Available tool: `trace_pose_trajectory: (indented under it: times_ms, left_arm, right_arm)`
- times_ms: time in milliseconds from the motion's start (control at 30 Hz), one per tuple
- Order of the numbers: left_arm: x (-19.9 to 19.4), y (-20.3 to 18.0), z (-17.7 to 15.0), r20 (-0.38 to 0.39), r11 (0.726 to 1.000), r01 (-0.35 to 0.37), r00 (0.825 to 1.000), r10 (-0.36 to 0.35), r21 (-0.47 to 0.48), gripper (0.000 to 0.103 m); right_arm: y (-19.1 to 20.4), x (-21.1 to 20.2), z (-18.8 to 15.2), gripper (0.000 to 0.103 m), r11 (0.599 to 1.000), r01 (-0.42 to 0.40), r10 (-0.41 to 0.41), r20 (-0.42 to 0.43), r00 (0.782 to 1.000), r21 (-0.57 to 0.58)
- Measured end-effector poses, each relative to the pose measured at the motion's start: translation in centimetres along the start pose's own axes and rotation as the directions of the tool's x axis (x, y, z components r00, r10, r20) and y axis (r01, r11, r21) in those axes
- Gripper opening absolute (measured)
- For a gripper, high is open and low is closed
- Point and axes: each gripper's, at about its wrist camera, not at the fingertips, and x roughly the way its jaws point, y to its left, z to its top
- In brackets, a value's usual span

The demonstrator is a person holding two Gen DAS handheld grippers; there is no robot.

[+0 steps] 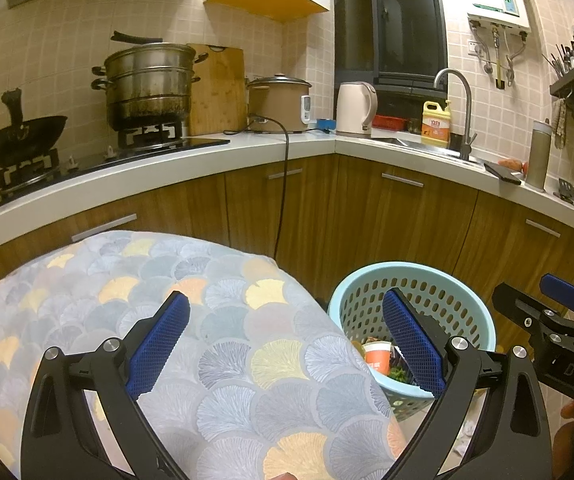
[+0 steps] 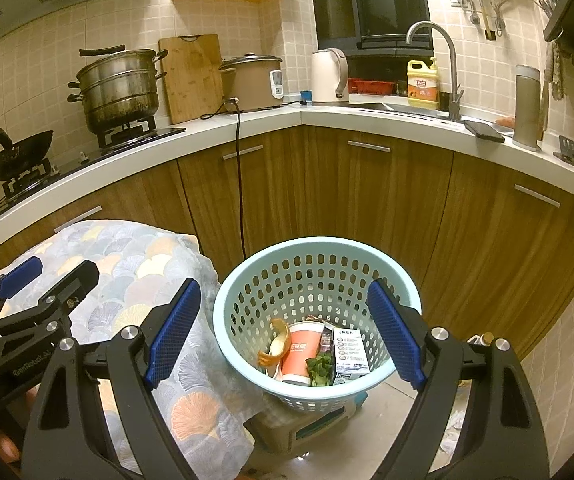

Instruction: Collect trash

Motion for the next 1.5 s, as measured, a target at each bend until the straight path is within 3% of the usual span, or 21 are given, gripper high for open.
trace_pose_trajectory:
  times_ms: [1500]
  left_arm:
    - [0.09,0.09,-0.13,-0.007,1.000,0.004,1.000,-0.004,0.008,0.094]
  right_arm:
    - [0.58,0.37,-0.55,0.081,1.000,0.014,-0.014,-0.006,1.000,-0.024]
